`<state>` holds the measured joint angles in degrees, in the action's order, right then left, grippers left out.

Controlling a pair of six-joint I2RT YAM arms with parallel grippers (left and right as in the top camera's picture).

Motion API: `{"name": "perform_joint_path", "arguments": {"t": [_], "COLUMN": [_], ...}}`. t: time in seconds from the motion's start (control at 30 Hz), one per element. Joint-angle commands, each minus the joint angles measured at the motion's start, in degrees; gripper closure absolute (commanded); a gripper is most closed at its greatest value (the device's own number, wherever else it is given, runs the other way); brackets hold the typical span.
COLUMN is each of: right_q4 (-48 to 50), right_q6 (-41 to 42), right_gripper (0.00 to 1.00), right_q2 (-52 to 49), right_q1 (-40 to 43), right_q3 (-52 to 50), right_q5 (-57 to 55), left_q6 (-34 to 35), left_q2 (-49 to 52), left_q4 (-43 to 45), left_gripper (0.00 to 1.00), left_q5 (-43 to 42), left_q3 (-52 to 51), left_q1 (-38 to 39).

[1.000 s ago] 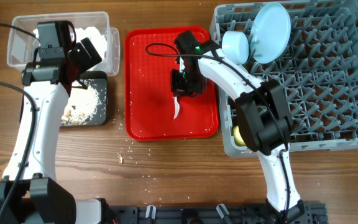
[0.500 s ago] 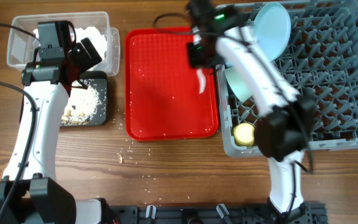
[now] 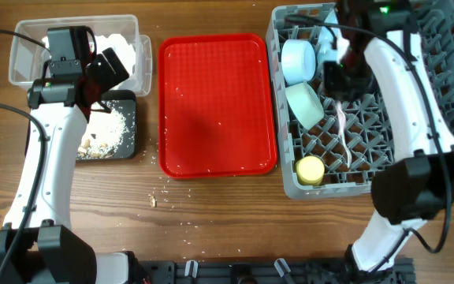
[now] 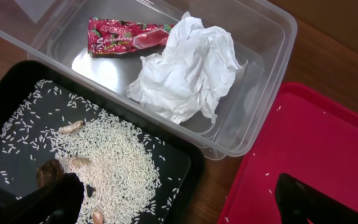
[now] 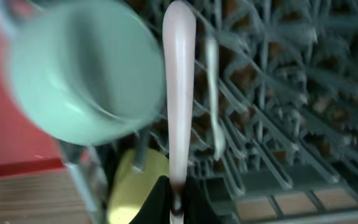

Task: Sort waste into correct bins and load items into the dishwasher rack
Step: 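Carry the white fork to the rack and insert it beside the spoon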

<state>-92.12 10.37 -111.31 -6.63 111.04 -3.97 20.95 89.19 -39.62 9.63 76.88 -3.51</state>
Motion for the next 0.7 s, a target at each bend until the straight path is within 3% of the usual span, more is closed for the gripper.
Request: {"name": "perform_joint_path", "arguments": {"t": [0.0,0.03,0.1,0.3,0.4,0.43,0.47,0.53,0.67], "right_q4": [0.61,0.98,2.25,2.89,3.61,4.20,5.51,7.58,5.79], "right_q6": [0.66,0.24,0.11,1.38,1.90,3.41,6.69,10.78,10.54], "right_gripper": [0.95,0.88,0.49,0.48,0.53,0.08,0.00,0.00,0.00], "right_q2": [3.43,3.43,3.43,6.73,16.20,20.15,24.35,30.86,39.78], "right_q1": [2.23,2.21,2.21,2.14,1.42,1.36,1.36,1.36,1.36], "right_q3": [-6.67,-7.82,-10.27,-7.28,-5.31,-5.11,-5.11,-5.11,-5.14], "right_q5": [-2.84,-2.84,-2.67,-3.08,-2.99,-0.92,3.06,5.99,5.97], "left_q6": [0.52,0.52,0.52,0.52,0.52,0.52,0.52,0.52,0.52], "left_q2": [-0.24,-0.24,-0.24,-0.24,-0.24,-0.24,-0.24,-0.24,-0.24], "left_q4": [0.15,0.15,0.15,0.15,0.15,0.15,0.15,0.15,0.15], "left_gripper": [0.00,0.00,0.00,0.00,0.00,0.00,0.00,0.00,0.00], "left_q5": [0.94,0.94,0.94,0.94,0.94,0.94,0.94,0.94,0.94], "left_q3": [0.66,0.66,0.66,0.66,0.66,0.66,0.66,0.66,0.66], "left_q1": [-0.15,-0.15,-0.15,-0.15,-0.15,-0.15,-0.15,-0.15,-0.15]}}
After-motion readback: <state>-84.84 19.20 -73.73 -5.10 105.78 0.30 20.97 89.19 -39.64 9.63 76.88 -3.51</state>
